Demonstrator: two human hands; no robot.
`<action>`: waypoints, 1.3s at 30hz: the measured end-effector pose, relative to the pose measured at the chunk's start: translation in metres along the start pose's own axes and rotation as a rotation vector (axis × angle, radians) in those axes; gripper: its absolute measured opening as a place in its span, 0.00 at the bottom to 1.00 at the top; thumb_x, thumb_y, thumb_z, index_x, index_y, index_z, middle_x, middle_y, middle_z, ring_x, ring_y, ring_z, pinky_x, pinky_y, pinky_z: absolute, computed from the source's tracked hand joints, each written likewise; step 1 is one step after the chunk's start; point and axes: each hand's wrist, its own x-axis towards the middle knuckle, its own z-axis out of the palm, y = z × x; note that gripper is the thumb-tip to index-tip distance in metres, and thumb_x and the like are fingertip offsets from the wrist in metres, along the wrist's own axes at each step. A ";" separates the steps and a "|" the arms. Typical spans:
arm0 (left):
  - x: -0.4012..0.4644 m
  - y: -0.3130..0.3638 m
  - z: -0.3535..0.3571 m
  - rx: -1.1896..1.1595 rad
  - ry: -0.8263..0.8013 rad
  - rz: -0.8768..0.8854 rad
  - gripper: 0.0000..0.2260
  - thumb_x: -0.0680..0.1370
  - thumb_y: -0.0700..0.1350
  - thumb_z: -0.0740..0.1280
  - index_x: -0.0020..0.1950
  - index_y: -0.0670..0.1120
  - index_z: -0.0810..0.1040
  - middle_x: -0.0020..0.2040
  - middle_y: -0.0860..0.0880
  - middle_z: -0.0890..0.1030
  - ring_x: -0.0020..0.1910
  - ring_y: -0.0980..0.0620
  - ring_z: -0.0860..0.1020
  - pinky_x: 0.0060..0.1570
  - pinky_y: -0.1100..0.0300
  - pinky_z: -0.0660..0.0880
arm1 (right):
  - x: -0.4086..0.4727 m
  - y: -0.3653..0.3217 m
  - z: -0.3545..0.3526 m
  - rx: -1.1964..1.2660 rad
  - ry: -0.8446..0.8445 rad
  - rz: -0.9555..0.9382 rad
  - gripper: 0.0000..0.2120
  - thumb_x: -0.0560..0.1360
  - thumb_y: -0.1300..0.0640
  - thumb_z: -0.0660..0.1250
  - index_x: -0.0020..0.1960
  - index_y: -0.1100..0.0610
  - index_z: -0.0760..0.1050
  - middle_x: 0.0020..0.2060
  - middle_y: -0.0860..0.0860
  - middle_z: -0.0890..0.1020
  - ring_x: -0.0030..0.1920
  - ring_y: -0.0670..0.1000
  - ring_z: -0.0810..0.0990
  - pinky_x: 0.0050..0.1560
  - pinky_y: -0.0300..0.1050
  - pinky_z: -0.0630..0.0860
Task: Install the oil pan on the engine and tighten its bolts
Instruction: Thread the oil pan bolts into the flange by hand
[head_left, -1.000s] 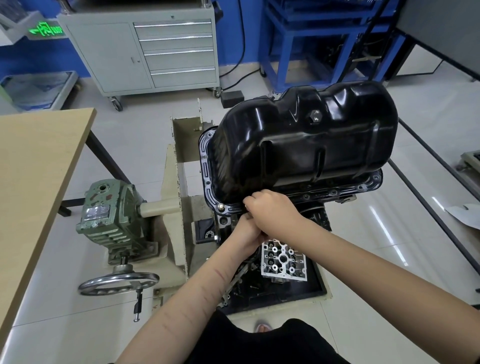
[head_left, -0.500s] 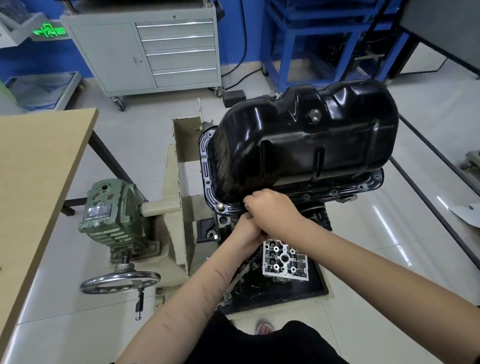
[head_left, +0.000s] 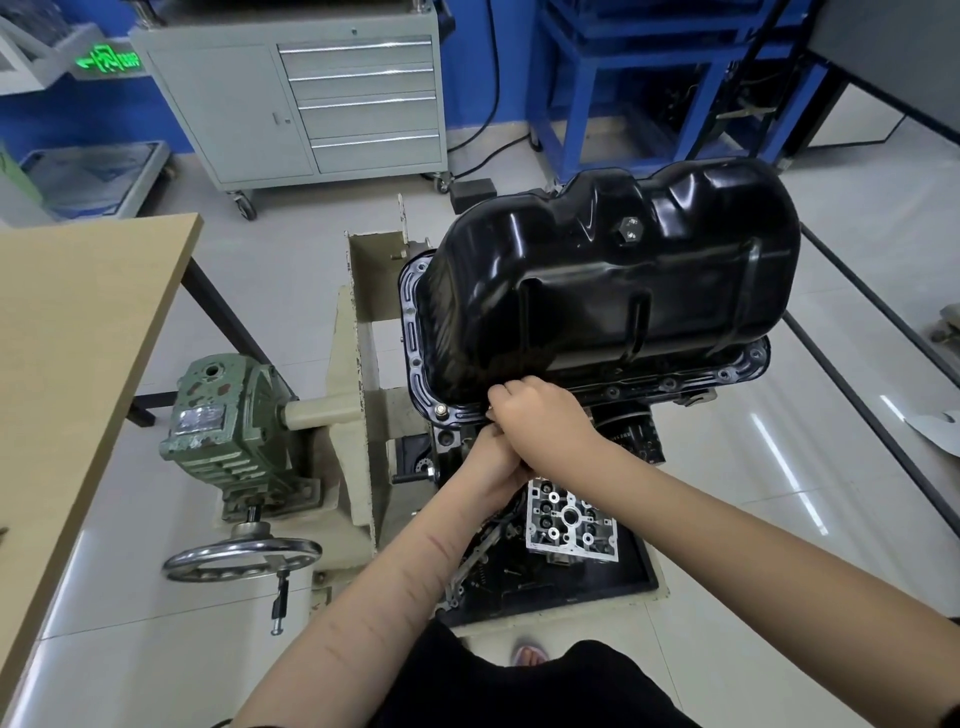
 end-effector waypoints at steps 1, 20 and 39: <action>0.000 0.001 0.000 -0.033 -0.014 -0.010 0.10 0.81 0.37 0.51 0.55 0.42 0.70 0.46 0.46 0.77 0.44 0.52 0.76 0.39 0.59 0.75 | 0.000 -0.003 -0.004 -0.046 0.017 0.011 0.12 0.61 0.50 0.77 0.36 0.56 0.79 0.31 0.49 0.81 0.35 0.47 0.80 0.32 0.37 0.72; -0.001 0.001 0.008 -0.018 0.098 -0.040 0.07 0.80 0.38 0.55 0.48 0.41 0.72 0.39 0.46 0.76 0.37 0.53 0.75 0.34 0.61 0.73 | -0.013 0.008 -0.006 0.364 0.044 0.112 0.15 0.79 0.51 0.57 0.55 0.60 0.75 0.51 0.54 0.79 0.56 0.54 0.75 0.51 0.46 0.71; -0.009 -0.006 0.025 -0.372 -0.020 -0.258 0.22 0.78 0.54 0.58 0.49 0.35 0.77 0.34 0.44 0.82 0.27 0.52 0.79 0.29 0.65 0.77 | -0.084 0.036 0.011 0.508 0.147 0.175 0.06 0.63 0.63 0.76 0.38 0.63 0.82 0.43 0.57 0.82 0.46 0.60 0.81 0.45 0.54 0.75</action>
